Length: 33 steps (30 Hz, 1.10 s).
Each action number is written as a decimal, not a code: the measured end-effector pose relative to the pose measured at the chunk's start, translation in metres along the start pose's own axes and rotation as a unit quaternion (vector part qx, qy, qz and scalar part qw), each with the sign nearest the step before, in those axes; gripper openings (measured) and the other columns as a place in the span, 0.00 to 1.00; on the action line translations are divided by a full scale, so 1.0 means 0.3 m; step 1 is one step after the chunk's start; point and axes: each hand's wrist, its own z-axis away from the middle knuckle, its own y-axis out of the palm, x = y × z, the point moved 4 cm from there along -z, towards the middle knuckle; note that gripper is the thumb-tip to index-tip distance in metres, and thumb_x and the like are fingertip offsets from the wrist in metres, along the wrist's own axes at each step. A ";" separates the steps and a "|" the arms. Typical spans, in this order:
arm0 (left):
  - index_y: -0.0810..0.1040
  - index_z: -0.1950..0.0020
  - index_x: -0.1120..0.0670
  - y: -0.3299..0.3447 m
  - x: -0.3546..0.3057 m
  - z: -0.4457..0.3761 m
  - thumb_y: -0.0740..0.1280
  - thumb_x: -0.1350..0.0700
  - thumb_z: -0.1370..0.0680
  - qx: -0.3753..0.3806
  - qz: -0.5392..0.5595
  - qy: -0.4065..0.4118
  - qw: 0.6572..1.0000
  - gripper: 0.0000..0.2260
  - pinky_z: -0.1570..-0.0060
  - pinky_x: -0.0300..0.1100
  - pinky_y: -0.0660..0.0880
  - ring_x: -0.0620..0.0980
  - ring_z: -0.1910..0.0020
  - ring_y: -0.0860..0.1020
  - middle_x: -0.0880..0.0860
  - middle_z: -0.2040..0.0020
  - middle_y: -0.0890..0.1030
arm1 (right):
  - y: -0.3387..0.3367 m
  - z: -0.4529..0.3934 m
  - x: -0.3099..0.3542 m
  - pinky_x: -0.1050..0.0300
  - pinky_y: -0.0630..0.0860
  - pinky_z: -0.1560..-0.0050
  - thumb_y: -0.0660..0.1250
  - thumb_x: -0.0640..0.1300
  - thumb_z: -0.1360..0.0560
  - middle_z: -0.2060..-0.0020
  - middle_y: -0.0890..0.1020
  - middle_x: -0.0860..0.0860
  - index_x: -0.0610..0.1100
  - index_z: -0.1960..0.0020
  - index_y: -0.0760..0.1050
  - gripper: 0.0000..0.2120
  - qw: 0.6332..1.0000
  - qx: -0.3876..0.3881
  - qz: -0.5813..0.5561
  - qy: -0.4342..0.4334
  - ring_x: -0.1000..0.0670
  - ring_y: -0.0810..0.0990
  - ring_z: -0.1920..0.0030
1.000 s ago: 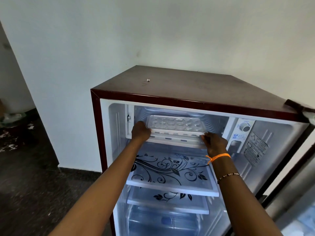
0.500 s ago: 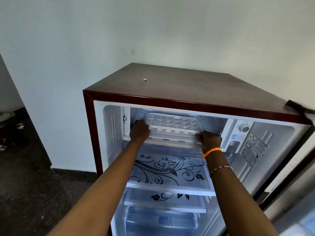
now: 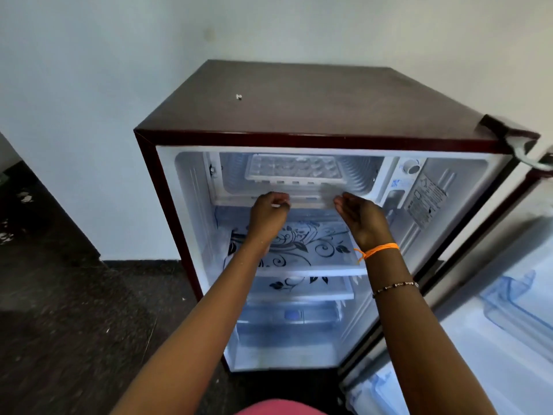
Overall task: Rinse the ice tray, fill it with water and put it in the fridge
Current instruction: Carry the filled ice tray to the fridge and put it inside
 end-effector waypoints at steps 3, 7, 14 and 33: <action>0.80 0.47 0.56 0.063 0.022 0.124 0.63 0.60 0.21 0.058 0.025 -0.036 0.997 0.07 0.50 0.38 0.71 0.46 0.51 0.76 0.49 0.52 0.79 | -0.027 0.118 -0.042 0.65 0.79 0.58 0.54 0.36 0.20 0.58 0.79 0.44 0.36 0.52 0.74 0.10 0.997 0.022 0.061 0.030 0.50 0.79 0.56; 0.80 0.48 0.56 0.139 0.086 0.254 0.63 0.60 0.21 0.102 0.031 -0.077 0.991 0.07 0.48 0.41 0.73 0.47 0.54 0.77 0.50 0.52 0.79 | -0.106 0.257 -0.086 0.65 0.79 0.58 0.54 0.36 0.21 0.58 0.80 0.45 0.38 0.53 0.75 0.11 0.991 0.028 0.117 0.063 0.51 0.80 0.56; 0.80 0.47 0.58 0.282 0.213 0.522 0.62 0.59 0.21 0.181 -0.007 -0.165 0.970 0.08 0.60 0.33 0.71 0.44 0.60 0.75 0.48 0.59 0.78 | -0.436 0.482 -0.174 0.71 0.72 0.69 0.56 0.38 0.22 0.71 0.81 0.52 0.42 0.56 0.78 0.13 0.970 -0.041 0.206 0.118 0.58 0.75 0.72; 0.75 0.49 0.54 1.024 0.196 1.473 0.60 0.62 0.21 0.375 -0.050 -0.226 0.898 0.06 0.64 0.31 0.70 0.42 0.64 0.75 0.49 0.58 0.76 | -1.654 1.166 -0.025 0.68 0.57 0.81 0.59 0.34 0.26 0.74 0.67 0.49 0.41 0.64 0.75 0.10 0.922 -0.287 0.219 0.141 0.58 0.61 0.82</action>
